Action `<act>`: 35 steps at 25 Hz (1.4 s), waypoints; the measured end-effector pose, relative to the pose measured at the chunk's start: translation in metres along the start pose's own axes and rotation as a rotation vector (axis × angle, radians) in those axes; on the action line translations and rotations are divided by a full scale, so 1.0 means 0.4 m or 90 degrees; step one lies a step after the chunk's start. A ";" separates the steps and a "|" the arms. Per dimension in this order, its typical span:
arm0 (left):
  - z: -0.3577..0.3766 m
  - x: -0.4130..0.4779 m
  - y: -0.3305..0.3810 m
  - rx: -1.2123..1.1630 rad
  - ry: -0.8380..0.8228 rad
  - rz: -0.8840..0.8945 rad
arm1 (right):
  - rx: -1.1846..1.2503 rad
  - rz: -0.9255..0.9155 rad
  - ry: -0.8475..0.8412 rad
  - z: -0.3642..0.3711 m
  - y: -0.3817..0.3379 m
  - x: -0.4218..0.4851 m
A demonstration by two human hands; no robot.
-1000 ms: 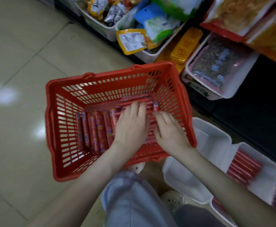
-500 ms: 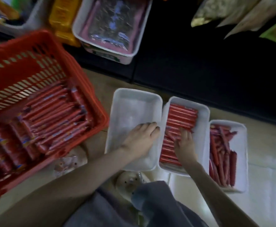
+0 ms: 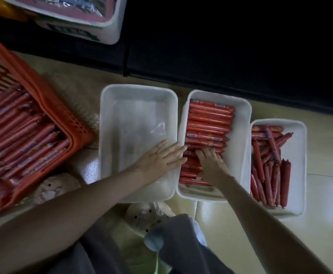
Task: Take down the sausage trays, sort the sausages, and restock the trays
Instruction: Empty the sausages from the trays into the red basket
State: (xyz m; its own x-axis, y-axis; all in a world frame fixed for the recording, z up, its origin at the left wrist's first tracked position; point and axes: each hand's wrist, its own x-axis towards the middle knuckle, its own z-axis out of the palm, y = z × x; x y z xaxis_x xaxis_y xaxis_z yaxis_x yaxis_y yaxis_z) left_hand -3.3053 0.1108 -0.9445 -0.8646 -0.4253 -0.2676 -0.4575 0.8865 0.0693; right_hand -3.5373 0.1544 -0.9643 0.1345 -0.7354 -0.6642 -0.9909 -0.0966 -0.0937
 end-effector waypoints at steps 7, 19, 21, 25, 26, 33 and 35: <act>-0.012 0.007 0.009 -0.050 -0.084 0.021 | -0.078 -0.007 -0.007 -0.005 -0.014 0.019; -0.174 -0.096 -0.052 -0.508 -0.049 -0.227 | 0.346 0.201 0.007 -0.082 -0.059 -0.057; -0.238 -0.112 -0.061 -0.717 -0.107 -0.335 | 0.595 0.263 0.067 -0.155 -0.081 -0.102; -0.393 -0.147 -0.103 -1.061 -0.119 -0.442 | 1.086 0.210 0.086 -0.392 -0.182 -0.202; -0.433 -0.162 -0.111 -1.131 -0.122 -0.430 | 1.163 0.160 0.069 -0.449 -0.220 -0.223; -0.632 -0.386 -0.149 -1.323 0.032 -0.366 | 1.270 -0.123 -0.028 -0.695 -0.520 -0.293; -0.634 -0.482 -0.164 -1.340 0.087 -0.401 | 1.241 -0.159 -0.079 -0.718 -0.605 -0.300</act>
State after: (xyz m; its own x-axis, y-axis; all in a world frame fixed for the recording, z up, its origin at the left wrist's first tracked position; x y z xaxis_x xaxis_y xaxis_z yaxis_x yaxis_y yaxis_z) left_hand -3.1613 0.0885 -0.6537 -0.5185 -0.5854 -0.6232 -0.0184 -0.7211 0.6926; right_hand -3.3150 0.0734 -0.6488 0.3318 -0.7733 -0.5403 0.3880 0.6340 -0.6690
